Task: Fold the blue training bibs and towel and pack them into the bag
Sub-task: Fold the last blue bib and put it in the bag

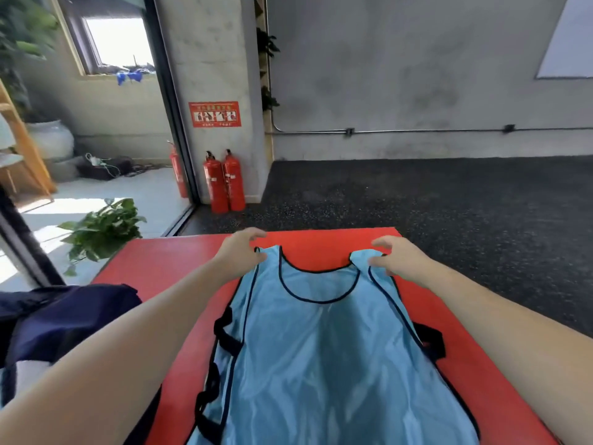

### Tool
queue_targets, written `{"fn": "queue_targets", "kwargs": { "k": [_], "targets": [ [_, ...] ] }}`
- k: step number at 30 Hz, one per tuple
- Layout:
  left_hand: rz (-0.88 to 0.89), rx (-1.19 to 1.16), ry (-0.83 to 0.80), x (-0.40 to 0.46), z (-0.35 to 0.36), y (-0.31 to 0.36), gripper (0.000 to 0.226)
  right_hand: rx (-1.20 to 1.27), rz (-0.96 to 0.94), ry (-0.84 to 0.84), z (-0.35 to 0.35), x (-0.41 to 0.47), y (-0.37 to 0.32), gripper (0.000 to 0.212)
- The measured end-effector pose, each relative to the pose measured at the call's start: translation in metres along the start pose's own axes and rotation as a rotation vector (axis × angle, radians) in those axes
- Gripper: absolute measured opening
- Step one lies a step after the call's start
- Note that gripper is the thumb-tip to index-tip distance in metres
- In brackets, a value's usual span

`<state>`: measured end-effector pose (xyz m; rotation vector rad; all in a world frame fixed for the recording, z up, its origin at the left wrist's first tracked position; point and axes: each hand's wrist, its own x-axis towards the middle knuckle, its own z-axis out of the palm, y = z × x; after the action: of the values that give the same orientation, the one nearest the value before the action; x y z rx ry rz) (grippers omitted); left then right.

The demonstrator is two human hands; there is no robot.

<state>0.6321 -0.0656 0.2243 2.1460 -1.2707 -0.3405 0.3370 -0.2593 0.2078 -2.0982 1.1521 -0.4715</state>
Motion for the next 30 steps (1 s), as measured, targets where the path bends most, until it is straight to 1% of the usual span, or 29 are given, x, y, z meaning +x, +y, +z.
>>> {"fn": "queue_targets", "kwargs": {
  "k": [3,6,8,11,13,15,18,19,22,24,26,27,28,30],
  "targets": [
    [0.006,-0.033,-0.048,-0.038,0.016,0.000,0.048,0.066,0.015,-0.040,0.014,-0.029,0.008,0.045],
    [0.037,-0.066,-0.111,-0.098,0.033,-0.002,0.042,0.143,0.042,-0.131,0.031,-0.086,0.011,0.032],
    [0.074,-0.037,-0.162,-0.149,0.046,-0.006,0.037,0.100,0.010,-0.175,0.044,-0.132,0.018,0.026],
    [0.122,0.021,-0.229,-0.225,0.066,-0.012,0.031,0.005,-0.056,-0.179,0.062,-0.201,0.028,0.018],
    [0.148,0.022,-0.235,-0.269,0.077,-0.014,0.031,-0.025,-0.093,-0.148,0.071,-0.241,0.032,0.013],
    [0.181,0.028,-0.226,-0.301,0.088,-0.022,0.029,-0.090,-0.152,-0.105,0.078,-0.271,0.039,0.012],
    [0.205,0.084,-0.222,-0.331,0.092,-0.034,0.031,-0.177,-0.214,-0.108,0.086,-0.297,0.050,0.007],
    [0.212,0.090,-0.217,-0.337,0.091,-0.035,0.032,-0.223,-0.213,-0.127,0.088,-0.303,0.051,0.015],
    [0.209,0.146,-0.175,-0.351,0.089,-0.040,0.041,-0.347,-0.208,-0.174,0.098,-0.315,0.054,0.054],
    [0.201,0.229,-0.195,-0.358,0.090,-0.045,0.051,-0.387,-0.190,-0.222,0.103,-0.319,0.057,0.084],
    [0.209,0.279,-0.233,-0.363,0.091,-0.049,0.056,-0.415,-0.188,-0.226,0.106,-0.316,0.063,0.114],
    [0.216,0.280,-0.233,-0.363,0.091,-0.049,0.057,-0.429,-0.189,-0.210,0.107,-0.312,0.067,0.122],
    [0.212,0.277,-0.235,-0.362,0.092,-0.049,0.059,-0.442,-0.199,-0.185,0.108,-0.305,0.071,0.124],
    [0.207,0.264,-0.238,-0.357,0.095,-0.047,0.063,-0.477,-0.221,-0.166,0.107,-0.294,0.076,0.121]
  ]
}}
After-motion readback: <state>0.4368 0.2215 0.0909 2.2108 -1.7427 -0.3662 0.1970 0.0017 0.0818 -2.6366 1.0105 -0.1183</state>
